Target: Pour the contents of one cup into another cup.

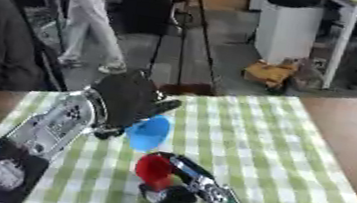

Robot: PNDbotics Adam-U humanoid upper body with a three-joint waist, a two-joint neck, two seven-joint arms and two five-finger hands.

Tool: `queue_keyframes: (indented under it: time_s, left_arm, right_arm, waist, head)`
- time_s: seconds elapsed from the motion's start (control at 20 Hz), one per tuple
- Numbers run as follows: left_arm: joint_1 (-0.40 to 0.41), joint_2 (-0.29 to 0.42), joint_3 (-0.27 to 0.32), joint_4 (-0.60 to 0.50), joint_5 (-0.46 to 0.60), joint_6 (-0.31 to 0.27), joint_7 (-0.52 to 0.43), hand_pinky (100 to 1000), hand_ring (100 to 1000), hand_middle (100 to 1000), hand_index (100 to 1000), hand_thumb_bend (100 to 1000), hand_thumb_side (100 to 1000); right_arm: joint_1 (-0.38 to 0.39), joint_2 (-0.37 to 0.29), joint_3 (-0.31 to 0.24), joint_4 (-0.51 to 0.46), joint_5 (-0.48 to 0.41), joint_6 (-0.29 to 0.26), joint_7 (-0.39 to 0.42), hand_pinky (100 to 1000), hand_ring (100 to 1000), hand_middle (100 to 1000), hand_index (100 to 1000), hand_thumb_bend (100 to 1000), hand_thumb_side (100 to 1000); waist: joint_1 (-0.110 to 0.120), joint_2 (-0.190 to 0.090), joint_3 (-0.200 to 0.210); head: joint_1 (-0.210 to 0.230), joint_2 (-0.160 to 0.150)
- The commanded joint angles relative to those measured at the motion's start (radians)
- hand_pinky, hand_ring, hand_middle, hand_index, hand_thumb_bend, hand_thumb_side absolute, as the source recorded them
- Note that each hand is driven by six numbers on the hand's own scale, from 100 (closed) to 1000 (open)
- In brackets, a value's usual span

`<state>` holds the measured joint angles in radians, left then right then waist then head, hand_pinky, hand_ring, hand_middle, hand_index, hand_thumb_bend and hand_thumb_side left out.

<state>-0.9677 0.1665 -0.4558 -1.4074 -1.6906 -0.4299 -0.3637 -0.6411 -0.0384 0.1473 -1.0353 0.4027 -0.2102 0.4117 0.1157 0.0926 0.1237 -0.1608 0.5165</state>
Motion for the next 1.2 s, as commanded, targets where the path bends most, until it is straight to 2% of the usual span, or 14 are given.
queue_keyframes:
  time_s: [0.05,1.2]
  left_arm:
    - [-0.025,0.004,0.001,-0.017,-0.012,-0.002,0.009,752,365,215,569,575,100]
    - [-0.023,-0.001,-0.008,-0.035,-0.081,-0.005,0.042,761,359,202,561,602,100]
  right_arm:
    - [-0.019,0.001,-0.005,-0.02,0.001,0.0,-0.005,808,799,684,820,165,151]
    - [-0.02,0.002,-0.005,-0.019,0.002,0.001,-0.008,805,798,682,818,162,151]
  waist:
    - [-0.003,-0.014,0.002]
    - [-0.001,-0.014,-0.002]
  head:
    - [-0.002,0.001]
    - [0.0,0.002]
